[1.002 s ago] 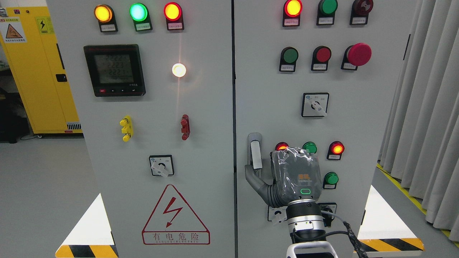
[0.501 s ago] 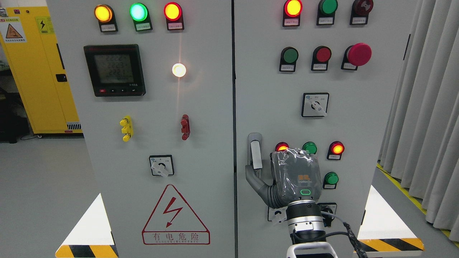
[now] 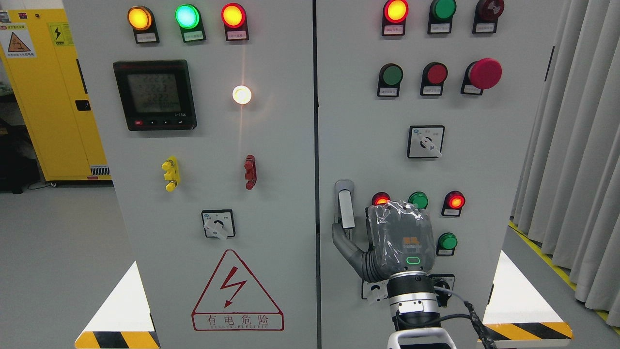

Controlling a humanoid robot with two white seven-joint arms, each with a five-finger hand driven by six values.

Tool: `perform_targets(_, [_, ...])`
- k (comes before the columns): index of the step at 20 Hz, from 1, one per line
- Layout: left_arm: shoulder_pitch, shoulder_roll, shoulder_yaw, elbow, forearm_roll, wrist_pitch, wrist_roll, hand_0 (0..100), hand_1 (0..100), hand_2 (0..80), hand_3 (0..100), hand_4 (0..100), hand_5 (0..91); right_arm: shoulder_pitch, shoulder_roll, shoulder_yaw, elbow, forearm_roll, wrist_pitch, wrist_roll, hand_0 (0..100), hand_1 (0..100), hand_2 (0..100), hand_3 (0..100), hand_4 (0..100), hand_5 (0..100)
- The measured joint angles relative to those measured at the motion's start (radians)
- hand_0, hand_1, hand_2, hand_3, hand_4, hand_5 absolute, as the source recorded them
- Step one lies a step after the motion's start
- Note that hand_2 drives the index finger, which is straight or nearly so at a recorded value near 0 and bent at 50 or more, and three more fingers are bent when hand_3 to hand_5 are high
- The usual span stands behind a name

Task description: Release door handle

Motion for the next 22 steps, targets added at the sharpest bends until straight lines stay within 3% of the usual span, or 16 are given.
perform_targets(11, [0.000,0.000,0.000,0.000,0.000,0.000,0.000,12,56,0.0,0,0,0.0,0.000,0.001,-0.002,-0.003,-0.001,0.001,0.002,37,26,98,100,100,100])
perform_targets(22, [0.000,0.000,0.000,0.000,0.000,0.000,0.000,12,56,0.0,0,0,0.0,0.001,0.001,-0.004,-0.004,-0.001,0.002,-0.002,51,26,98,100,100,100])
